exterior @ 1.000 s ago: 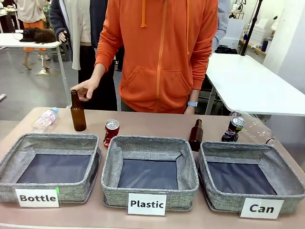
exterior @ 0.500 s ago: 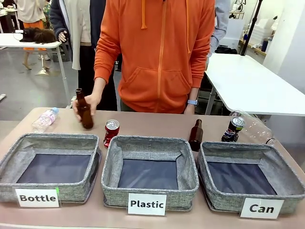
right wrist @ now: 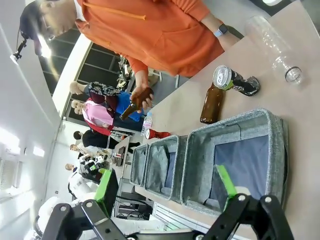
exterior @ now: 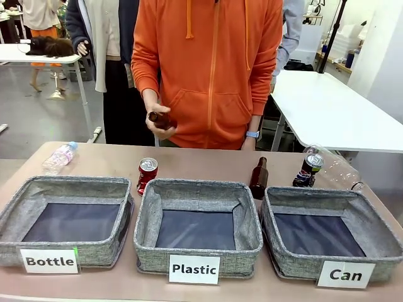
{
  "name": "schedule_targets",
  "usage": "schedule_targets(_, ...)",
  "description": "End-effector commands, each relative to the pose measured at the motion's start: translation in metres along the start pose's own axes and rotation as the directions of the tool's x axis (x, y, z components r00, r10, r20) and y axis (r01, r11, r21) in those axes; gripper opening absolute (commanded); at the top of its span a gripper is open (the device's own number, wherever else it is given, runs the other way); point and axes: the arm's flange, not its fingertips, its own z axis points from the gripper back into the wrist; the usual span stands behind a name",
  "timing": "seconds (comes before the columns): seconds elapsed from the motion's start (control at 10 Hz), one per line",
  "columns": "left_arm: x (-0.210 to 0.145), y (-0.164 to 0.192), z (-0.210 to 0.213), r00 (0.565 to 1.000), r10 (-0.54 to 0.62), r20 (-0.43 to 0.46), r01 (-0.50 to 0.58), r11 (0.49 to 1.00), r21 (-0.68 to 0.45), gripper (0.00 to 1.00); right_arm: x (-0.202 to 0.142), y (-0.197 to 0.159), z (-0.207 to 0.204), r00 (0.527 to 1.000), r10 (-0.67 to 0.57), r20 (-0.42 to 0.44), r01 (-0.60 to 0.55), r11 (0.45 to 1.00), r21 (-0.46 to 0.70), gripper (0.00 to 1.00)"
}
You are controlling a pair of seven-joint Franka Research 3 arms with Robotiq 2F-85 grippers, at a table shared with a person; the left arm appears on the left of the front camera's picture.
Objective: Sort the can waste into the basket.
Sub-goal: Pick up the can waste from the table and place it in the right Fabric basket.
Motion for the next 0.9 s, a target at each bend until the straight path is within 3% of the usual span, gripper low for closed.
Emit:
schedule_targets(0.0,0.032,0.001,-0.045,0.981,-0.16,-0.106,0.165,0.985,0.043,1.0,0.004,0.0,0.001,0.999,0.03,0.014,-0.03,0.999,0.021,1.0)
schedule_targets(0.2,0.06,-0.001,-0.119,0.923,-0.307,-0.233,0.334,0.939,0.085,1.0,0.004,0.0,0.001,0.999,0.03,0.014,-0.03,0.999,0.021,1.0)
schedule_targets(0.4,0.079,0.01,-0.165,0.916,-0.277,-0.289,0.308,0.949,0.064,1.0,0.004,0.0,0.001,0.999,0.03,0.014,-0.03,0.999,0.021,1.0)
schedule_targets(0.5,0.087,0.015,-0.16,0.929,-0.259,-0.263,0.285,0.956,0.067,1.0,0.004,0.0,0.001,0.999,0.03,0.014,-0.03,0.999,0.021,1.0)
schedule_targets(0.6,0.087,0.017,-0.117,0.938,-0.217,-0.269,0.215,0.976,-0.036,1.0,0.004,0.0,0.001,0.999,0.03,0.014,-0.03,0.999,0.021,1.0)
schedule_targets(0.8,0.042,0.024,0.044,0.985,-0.151,-0.079,0.155,0.987,0.049,1.0,0.004,0.0,0.001,0.999,0.03,0.014,-0.03,0.999,0.021,1.0)
